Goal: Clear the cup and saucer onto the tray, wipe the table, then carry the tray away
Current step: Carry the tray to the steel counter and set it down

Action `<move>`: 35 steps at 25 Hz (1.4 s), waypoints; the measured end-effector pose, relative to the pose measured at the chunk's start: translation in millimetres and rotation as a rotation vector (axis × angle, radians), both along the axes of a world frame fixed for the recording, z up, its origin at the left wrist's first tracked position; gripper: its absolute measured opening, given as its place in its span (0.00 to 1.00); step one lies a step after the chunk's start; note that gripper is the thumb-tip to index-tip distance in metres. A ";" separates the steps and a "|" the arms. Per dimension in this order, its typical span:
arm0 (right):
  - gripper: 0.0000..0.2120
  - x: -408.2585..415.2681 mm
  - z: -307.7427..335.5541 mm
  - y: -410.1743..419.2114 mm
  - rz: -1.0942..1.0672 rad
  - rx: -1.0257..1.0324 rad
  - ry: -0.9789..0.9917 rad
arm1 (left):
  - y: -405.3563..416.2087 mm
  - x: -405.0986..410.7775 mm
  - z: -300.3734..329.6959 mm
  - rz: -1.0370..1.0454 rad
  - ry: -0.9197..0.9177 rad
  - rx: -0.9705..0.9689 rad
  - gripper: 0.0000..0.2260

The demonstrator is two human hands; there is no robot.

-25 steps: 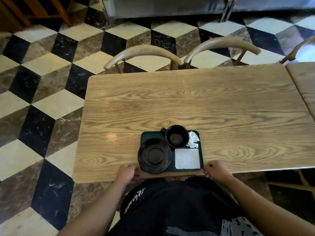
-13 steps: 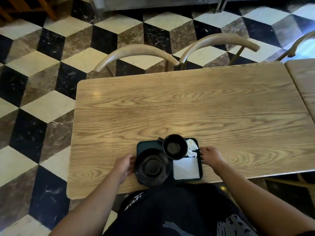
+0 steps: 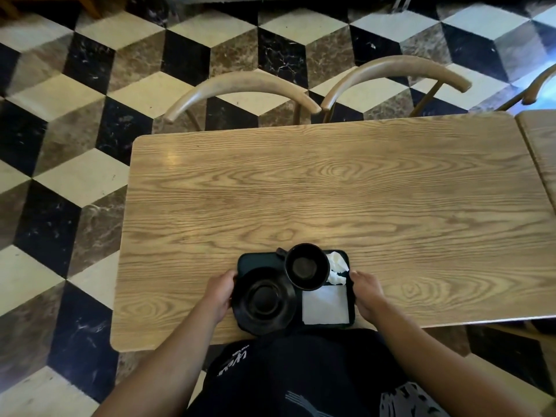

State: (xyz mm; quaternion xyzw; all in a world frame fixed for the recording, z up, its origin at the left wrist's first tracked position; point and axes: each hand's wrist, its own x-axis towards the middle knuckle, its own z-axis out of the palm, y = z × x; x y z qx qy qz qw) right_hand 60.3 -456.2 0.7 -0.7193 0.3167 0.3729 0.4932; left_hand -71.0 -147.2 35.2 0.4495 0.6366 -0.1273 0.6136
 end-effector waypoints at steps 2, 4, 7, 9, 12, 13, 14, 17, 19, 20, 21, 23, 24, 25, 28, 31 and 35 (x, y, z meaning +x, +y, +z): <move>0.16 -1.4 1.5 0.9 -0.021 0.017 0.003 | 1.8 -0.9 -3.3 -0.007 0.002 0.002 0.09; 0.16 -2.2 6.6 4.8 -0.058 0.020 0.003 | 3.4 -1.2 -3.4 -0.009 -0.004 0.002 0.10; 0.16 -3.3 8.6 8.6 -0.100 0.007 -0.021 | 3.9 -2.5 -5.9 -0.015 -0.015 0.008 0.11; 0.17 -5.7 6.8 9.0 -0.121 -0.001 -0.038 | 2.3 -2.3 -4.1 -0.017 -0.028 0.024 0.10; 0.18 -11.2 7.2 10.6 -0.132 -0.035 -0.068 | -1.0 -2.0 1.5 -0.002 -0.051 0.043 0.07; 0.18 -12.2 9.4 11.7 -0.134 -0.046 -0.076 | -1.3 -2.3 3.0 -0.001 -0.059 0.047 0.06; 0.18 -13.1 11.3 12.4 -0.133 -0.053 -0.084 | -1.3 -3.1 3.8 0.000 -0.065 0.051 0.06; 0.18 -13.8 19.3 14.2 -0.114 -0.059 -0.102 | 0.7 -4.7 4.8 -0.009 -0.064 0.062 0.07; 0.17 -14.5 28.6 16.6 -0.108 -0.062 -0.099 | 1.5 -6.5 6.8 -0.021 -0.068 0.069 0.08; 0.17 -14.6 32.0 17.2 -0.107 -0.057 -0.095 | 1.6 -7.4 8.1 -0.024 -0.073 0.068 0.08; 0.17 -14.7 35.0 17.6 -0.104 -0.056 -0.096 | 2.1 -9.0 8.6 -0.023 -0.080 0.065 0.08; 0.17 -14.9 40.6 18.3 -0.090 -0.062 -0.112 | 2.5 -13.4 10.5 -0.013 -0.089 0.065 0.07; 0.17 -14.7 42.2 18.1 -0.081 -0.065 -0.119 | 2.1 -15.6 12.0 -0.011 -0.094 0.064 0.07; 0.17 -14.4 44.3 18.2 -0.074 -0.068 -0.123 | 1.7 -17.8 13.0 -0.012 -0.100 0.062 0.07; 0.17 -14.3 52.4 21.4 -0.061 -0.052 -0.139 | -2.3 -26.9 20.0 0.018 -0.109 0.067 0.07; 0.16 -15.2 57.1 27.1 -0.028 -0.019 -0.134 | -5.6 -40.0 24.4 0.058 -0.098 0.090 0.09; 0.15 -13.1 59.5 34.0 0.045 0.031 -0.108 | -14.2 -62.1 31.7 0.132 -0.076 0.112 0.11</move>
